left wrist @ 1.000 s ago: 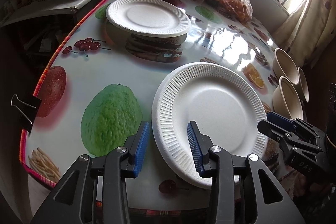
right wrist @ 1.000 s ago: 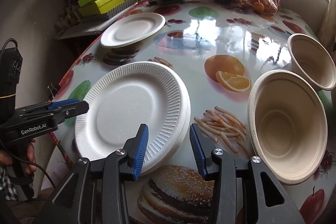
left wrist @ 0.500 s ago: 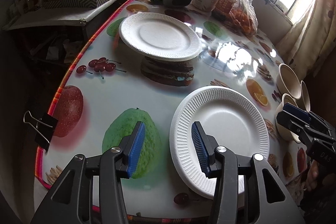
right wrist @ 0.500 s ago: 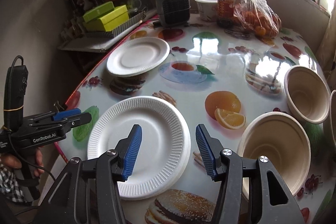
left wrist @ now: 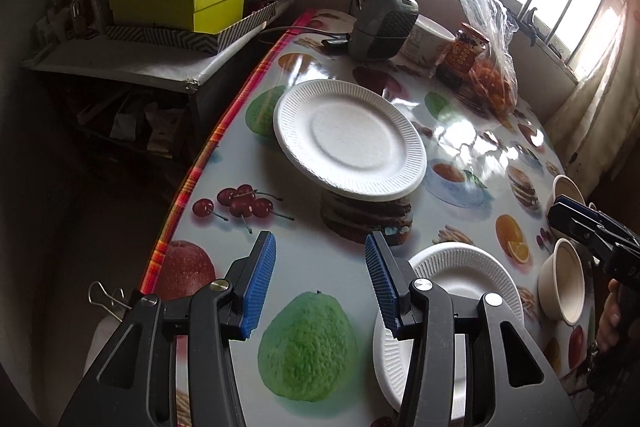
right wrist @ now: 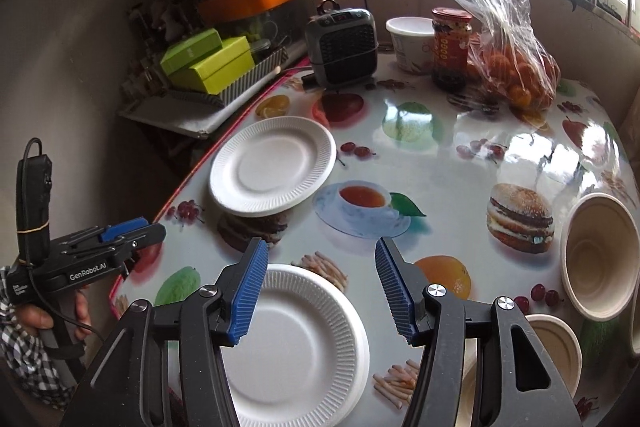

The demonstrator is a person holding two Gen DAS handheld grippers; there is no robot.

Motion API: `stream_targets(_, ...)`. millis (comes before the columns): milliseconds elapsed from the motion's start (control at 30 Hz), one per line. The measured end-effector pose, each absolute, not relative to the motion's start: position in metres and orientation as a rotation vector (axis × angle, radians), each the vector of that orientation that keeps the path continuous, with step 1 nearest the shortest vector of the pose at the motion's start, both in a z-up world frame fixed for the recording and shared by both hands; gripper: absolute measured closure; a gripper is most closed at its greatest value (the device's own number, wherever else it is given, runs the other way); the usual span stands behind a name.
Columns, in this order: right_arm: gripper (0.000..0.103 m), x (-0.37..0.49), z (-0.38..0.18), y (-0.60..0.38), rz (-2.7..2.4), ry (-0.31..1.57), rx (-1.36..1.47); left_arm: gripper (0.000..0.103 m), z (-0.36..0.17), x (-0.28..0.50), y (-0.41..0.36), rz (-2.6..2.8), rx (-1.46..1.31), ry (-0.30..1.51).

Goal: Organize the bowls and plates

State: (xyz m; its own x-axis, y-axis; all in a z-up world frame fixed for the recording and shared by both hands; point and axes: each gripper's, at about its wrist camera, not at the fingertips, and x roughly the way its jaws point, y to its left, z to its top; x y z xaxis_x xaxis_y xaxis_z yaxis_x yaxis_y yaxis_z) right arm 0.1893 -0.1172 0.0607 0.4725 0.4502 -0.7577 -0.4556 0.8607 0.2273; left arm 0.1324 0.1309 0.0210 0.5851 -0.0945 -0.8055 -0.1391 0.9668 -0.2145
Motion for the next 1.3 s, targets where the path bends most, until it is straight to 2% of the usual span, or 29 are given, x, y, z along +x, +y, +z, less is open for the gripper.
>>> stream_targets(667, 0.047, 0.287, 0.041, -0.086, 0.64, 0.94, -0.041, 0.055, 0.015, 0.205, 0.173, 0.034, -0.293, 0.934)
stream_targets(867, 0.047, 0.313, 0.009, -0.076, 0.674, 1.078, -0.025, 0.055, 0.004, 0.221, 0.171, 0.065, -0.202, 0.925)
stream_targets(967, 0.047, 0.322, -0.003, -0.072, 0.671, 1.12, -0.01, 0.055, -0.002, 0.23, 0.173, 0.003, -0.251, 0.952)
stream_targets(1300, 0.047, 0.338, -0.022, -0.065, 0.679, 1.169, 0.057, 0.055, -0.022, 0.252, 0.177, 0.011, -0.287, 1.037)
